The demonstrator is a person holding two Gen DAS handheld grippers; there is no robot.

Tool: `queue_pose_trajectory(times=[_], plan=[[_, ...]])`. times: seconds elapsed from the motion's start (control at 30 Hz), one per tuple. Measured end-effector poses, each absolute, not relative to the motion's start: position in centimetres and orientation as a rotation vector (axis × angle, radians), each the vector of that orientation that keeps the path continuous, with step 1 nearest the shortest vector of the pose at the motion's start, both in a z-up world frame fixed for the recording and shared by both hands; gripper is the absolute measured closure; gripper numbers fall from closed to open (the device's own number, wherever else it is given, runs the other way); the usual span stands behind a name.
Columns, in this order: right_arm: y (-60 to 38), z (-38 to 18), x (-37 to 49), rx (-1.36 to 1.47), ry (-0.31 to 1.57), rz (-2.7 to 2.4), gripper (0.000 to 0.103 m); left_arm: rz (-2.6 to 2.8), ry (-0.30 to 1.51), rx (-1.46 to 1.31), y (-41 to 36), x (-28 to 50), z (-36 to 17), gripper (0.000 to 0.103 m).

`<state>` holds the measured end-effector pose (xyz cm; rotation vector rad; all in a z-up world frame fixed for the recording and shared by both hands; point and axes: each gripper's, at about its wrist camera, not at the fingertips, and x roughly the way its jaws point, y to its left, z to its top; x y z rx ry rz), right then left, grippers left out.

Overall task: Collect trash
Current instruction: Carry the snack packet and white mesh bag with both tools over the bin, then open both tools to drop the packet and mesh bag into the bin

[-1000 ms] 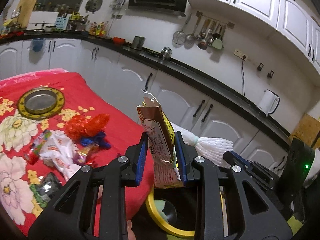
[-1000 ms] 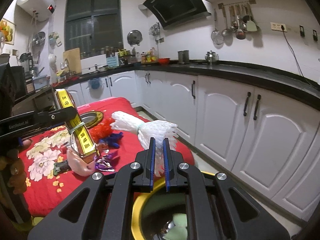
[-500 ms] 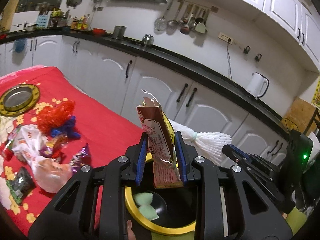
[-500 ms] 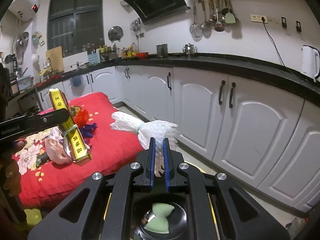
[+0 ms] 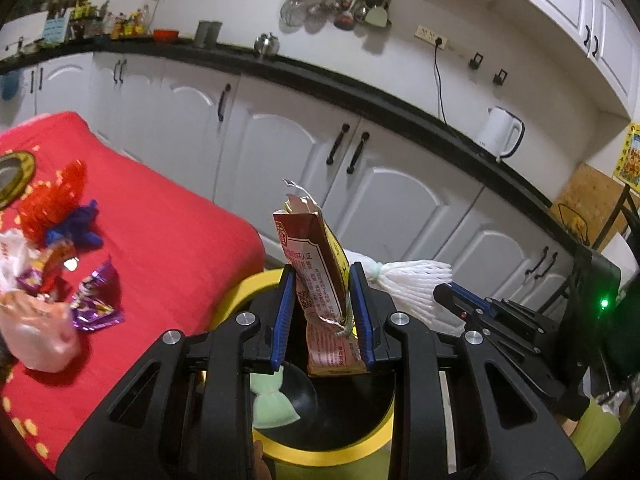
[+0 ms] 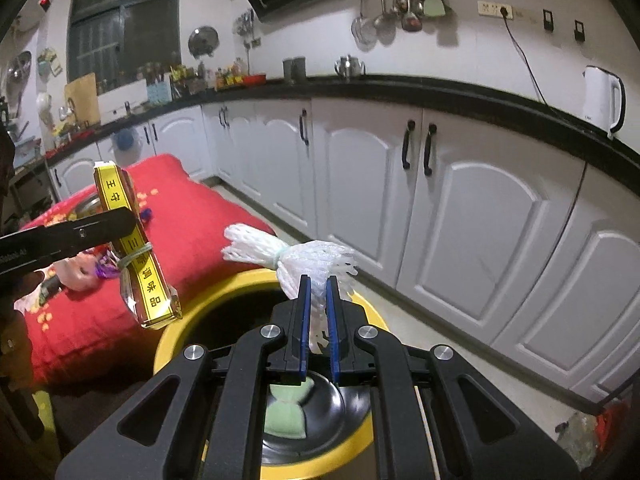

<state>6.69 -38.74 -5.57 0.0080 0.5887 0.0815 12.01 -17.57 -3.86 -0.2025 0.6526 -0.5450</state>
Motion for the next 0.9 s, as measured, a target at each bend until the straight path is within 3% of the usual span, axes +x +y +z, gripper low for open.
queue_pose_trajectory(times=[0.57,0.63,0.7,0.77,0.9], plan=[[-39.5,-8.5,8.0,0.027,0.697,0.084,0.094,-0.534,0.754,-0.209,-18.9,13.6,-7.6,0.081],[-39.6,-8.6,8.3,0.032,0.701,0.095,0.091,-0.526,0.774,-0.224,-18.7,13.7,-7.9,0.074],[-39.7,-8.8,8.4,0.043,0.707,0.092,0.08,-0.515,0.782,-0.232,-18.4,13.7,-8.0,0.056],[-39.8,-8.9,8.5,0.057,0.713,0.092,0.076,-0.513,0.785,-0.231,-18.2,13.6,-8.0,0.056],[-40.2,-8.8,8.5,0.074,0.707,0.082,0.067,-0.502,0.781,-0.243,-17.9,13.4,-7.9,0.043]])
